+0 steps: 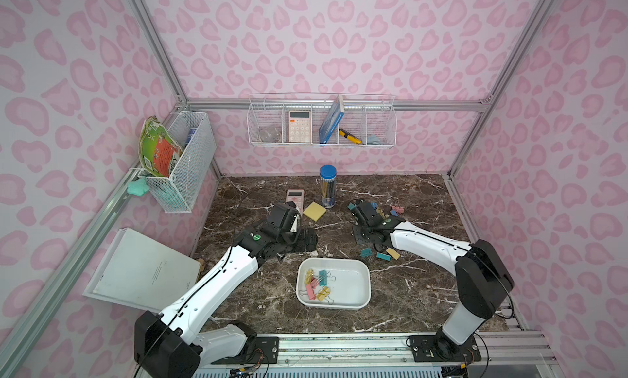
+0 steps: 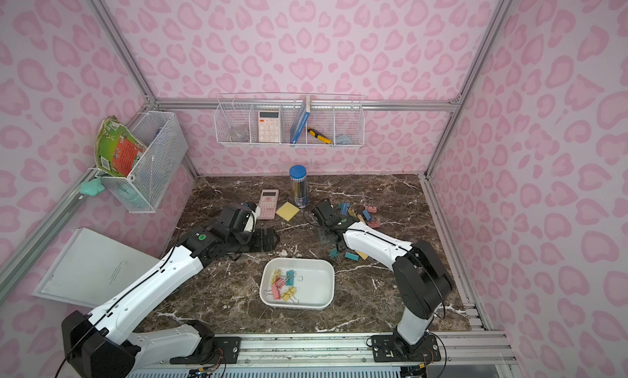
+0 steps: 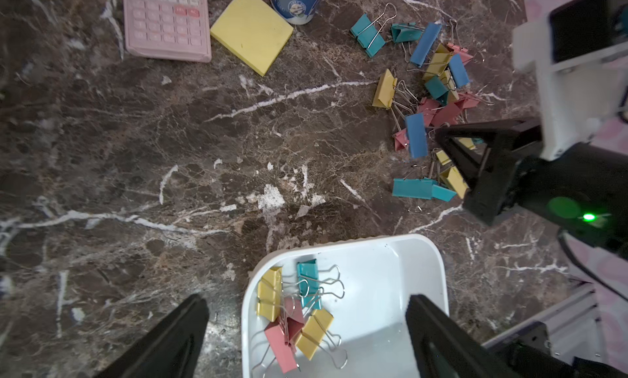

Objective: Put the binder clips in the storage box
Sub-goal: Pick up the binder clip at the center of the board, then place the binder clip in the storage box.

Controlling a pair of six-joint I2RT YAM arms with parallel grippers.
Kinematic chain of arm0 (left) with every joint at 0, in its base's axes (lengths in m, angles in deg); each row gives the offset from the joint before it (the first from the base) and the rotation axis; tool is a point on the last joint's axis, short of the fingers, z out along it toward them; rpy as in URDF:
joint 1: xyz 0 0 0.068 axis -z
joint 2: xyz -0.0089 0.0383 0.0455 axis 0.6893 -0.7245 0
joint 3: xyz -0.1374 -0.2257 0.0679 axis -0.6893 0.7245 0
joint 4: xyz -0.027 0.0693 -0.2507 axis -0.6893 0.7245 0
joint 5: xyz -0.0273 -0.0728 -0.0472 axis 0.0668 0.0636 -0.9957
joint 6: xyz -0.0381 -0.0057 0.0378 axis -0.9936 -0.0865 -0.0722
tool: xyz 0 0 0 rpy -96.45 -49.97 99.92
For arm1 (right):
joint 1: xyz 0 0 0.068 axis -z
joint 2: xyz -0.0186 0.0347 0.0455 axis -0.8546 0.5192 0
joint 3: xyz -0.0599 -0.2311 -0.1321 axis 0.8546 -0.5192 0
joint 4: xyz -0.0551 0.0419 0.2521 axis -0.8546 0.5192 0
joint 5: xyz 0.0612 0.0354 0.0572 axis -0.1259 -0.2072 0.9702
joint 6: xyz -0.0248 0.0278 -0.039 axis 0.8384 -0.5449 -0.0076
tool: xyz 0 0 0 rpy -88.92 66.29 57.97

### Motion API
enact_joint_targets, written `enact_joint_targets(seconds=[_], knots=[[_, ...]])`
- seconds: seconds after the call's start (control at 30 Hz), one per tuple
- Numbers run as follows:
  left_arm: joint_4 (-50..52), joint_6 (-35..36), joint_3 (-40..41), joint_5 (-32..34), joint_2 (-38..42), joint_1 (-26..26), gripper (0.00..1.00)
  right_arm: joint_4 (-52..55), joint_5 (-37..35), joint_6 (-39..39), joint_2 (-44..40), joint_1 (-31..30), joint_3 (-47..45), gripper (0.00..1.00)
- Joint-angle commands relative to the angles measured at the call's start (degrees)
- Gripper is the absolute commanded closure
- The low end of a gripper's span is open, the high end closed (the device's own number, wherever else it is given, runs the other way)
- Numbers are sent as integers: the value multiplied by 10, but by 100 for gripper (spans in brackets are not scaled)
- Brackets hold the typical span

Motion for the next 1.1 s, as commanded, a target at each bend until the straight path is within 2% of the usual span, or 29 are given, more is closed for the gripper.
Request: enact_joint_targets(seconds=[0.0, 0.17, 0.27, 0.4, 0.53, 0.67, 0.8, 1.07], knots=[[55, 41, -29, 113, -13, 34, 4, -88, 106, -54, -57, 26, -41, 100], [55, 45, -49, 174, -19, 69, 4, -234, 290, -155, -198, 91, -180, 100], [51, 45, -52, 204, -24, 73, 5, -331, 375, -220, -300, 91, -289, 100], [20, 45, -39, 234, -27, 75, 5, -339, 362, -293, -413, 6, -375, 100], [-9, 42, -41, 244, -34, 75, 5, -394, 304, -400, -466, -97, -454, 100], [-21, 45, -55, 250, -51, 75, 6, -427, 278, -457, -439, -151, -487, 100], [-37, 48, -55, 263, -58, 75, 6, -472, 297, -480, -375, -157, -488, 100], [-74, 46, -51, 287, -81, 79, 6, -466, 352, -439, -211, -173, -392, 100]])
